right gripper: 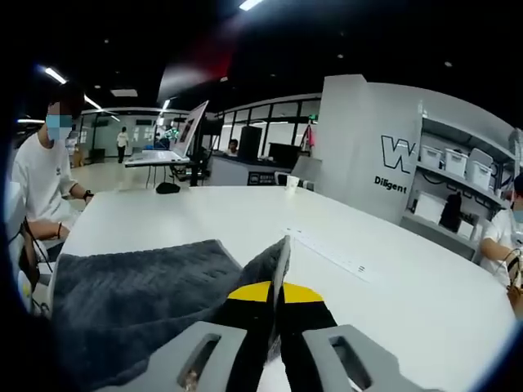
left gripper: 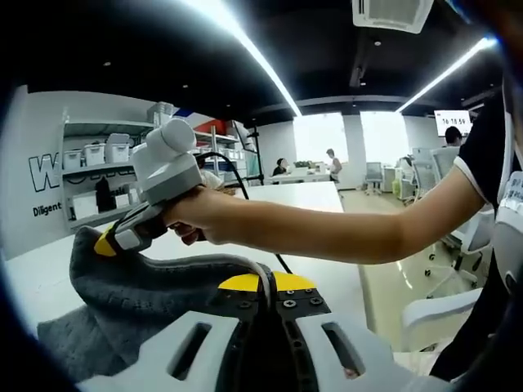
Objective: Open the folded towel by lifting each exposed corner and separating the folded layers until the towel lies flat within the target outline without major curled edges
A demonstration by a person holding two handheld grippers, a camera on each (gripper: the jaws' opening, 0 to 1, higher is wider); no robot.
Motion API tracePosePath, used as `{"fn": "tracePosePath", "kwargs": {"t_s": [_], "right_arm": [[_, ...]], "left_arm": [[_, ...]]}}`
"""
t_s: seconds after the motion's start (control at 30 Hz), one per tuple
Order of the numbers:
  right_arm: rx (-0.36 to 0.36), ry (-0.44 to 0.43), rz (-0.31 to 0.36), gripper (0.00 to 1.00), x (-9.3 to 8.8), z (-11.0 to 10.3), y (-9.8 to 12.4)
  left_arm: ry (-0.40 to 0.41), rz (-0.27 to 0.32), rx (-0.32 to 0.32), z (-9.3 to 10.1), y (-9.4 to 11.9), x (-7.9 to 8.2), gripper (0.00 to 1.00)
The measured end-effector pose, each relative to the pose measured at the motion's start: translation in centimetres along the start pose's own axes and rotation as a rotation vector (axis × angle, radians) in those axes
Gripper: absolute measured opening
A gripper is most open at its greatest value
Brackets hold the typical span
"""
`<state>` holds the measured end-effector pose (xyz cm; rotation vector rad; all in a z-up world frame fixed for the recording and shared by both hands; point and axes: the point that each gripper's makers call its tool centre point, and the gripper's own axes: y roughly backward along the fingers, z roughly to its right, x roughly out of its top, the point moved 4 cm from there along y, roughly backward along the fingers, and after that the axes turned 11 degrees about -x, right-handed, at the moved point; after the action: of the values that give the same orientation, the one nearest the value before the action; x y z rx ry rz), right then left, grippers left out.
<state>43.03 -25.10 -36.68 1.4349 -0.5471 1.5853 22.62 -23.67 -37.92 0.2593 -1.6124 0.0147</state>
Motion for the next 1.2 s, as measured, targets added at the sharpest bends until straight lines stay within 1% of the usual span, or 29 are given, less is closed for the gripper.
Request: {"fn": "tracePosePath", "kwargs": {"t_s": [0.1, 0.2, 0.33, 0.47, 0.5, 0.6, 0.8, 0.87, 0.97, 1.07, 1.2], "right_arm": [[-0.014, 0.005, 0.001, 0.0, -0.2, 0.7, 0.7], [-0.03, 0.008, -0.002, 0.0, -0.4, 1.5, 1.4], [-0.046, 0.003, -0.006, 0.0, -0.7, 2.4, 2.2], [-0.067, 0.007, -0.01, 0.0, -1.0, 3.1, 2.9], [-0.071, 0.008, -0.011, 0.0, -1.1, 3.3, 3.1], [-0.081, 0.015, -0.01, 0.0, -1.2, 3.6, 3.9], [-0.111, 0.01, -0.004, 0.0, -1.5, 5.6, 5.0], [-0.121, 0.008, -0.003, 0.0, -1.6, 6.1, 5.3], [-0.132, 0.002, -0.002, 0.0, -1.9, 6.9, 5.9], [-0.155, -0.006, -0.006, 0.0, -2.4, 7.7, 6.5], [-0.169, -0.016, -0.014, 0.0, -3.1, 8.4, 7.3]], "left_arm": [[-0.02, -0.008, -0.005, 0.1, -0.8, 0.2, 0.01], [-0.022, -0.01, -0.012, 0.2, -1.3, 0.2, 0.01], [-0.028, -0.017, -0.036, 0.7, -2.4, 0.1, 0.01], [-0.007, -0.001, -0.05, 1.0, -3.4, 0.5, 0.01], [-0.007, 0.007, -0.058, 1.2, -3.9, 0.7, 0.01], [-0.022, 0.006, -0.077, 1.5, -5.0, 1.0, 0.01], [-0.029, 0.01, -0.098, 1.7, -5.8, 1.0, 0.01], [-0.006, 0.02, -0.105, 1.6, -6.5, 1.1, 0.01], [0.005, 0.032, -0.124, 1.9, -7.6, 1.2, 0.01], [0.005, 0.028, -0.135, 2.1, -8.6, 1.2, 0.01], [-0.01, 0.018, -0.149, 2.5, -9.3, 1.1, 0.01]]}}
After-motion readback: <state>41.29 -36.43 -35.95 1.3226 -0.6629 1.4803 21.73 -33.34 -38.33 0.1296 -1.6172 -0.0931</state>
